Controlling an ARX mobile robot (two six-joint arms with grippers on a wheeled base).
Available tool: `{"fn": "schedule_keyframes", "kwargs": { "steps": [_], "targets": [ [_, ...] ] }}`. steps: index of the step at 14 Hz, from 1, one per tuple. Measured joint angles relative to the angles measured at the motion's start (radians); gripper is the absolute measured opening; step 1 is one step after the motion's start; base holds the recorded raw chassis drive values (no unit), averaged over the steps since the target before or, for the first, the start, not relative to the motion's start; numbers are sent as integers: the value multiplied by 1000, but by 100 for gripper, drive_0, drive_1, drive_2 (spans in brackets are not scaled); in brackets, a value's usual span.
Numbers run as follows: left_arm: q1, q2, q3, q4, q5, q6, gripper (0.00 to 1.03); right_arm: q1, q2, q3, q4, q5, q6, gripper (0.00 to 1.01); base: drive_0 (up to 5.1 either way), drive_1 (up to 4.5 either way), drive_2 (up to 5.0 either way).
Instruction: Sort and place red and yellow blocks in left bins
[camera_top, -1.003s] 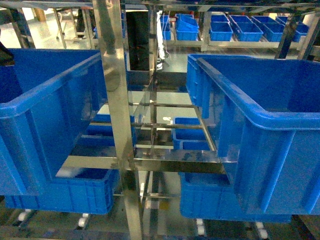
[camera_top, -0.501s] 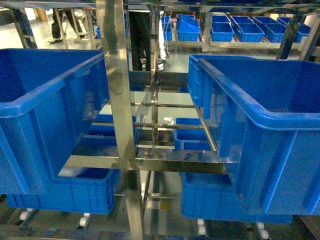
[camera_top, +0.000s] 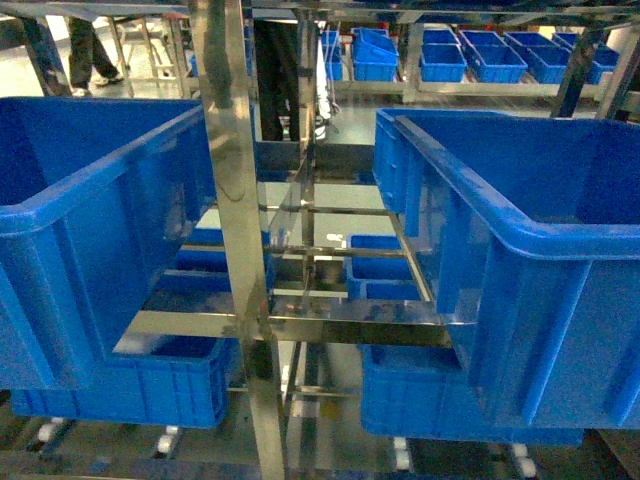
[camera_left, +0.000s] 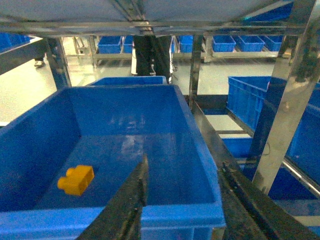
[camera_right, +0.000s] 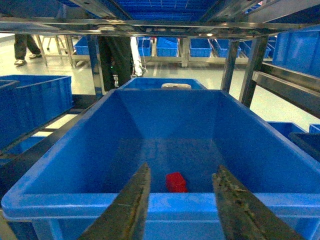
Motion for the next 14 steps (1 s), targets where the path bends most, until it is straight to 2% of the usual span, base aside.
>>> {"fn": "schedule_keyframes", "kwargs": {
  "steps": [1, 2, 3, 4, 5, 9, 14],
  "targets": [
    [-16, -50, -61, 14, -24, -13, 23, 0, -46, -45, -1, 0, -2, 18, 0, 0, 0],
    [-32, -84, -94, 19, -48, -16, 10, 0, -78, -72, -7, 0, -3, 5, 0, 0, 0],
    [-106, -119, -130, 22, -108, -19, 2, 0, -113, -98, -17, 0, -6, 2, 0, 0, 0],
    [-118, -146, -159, 19, -103, -19, 2, 0, -139, -117, -28, 0, -6, 2, 0, 0, 0],
    [-112, -174, -183, 14, -118, -20, 2, 0, -177, -136, -44, 1, -6, 2, 0, 0, 0],
    [-109, -290, -252, -33, -117, -19, 2, 0, -299, -186, -117, 1, -6, 2, 0, 0, 0],
    [-109, -413, -293, -111, -117, -20, 2, 0, -420, -230, -178, 0, -7, 2, 0, 0, 0]
  ]
}}
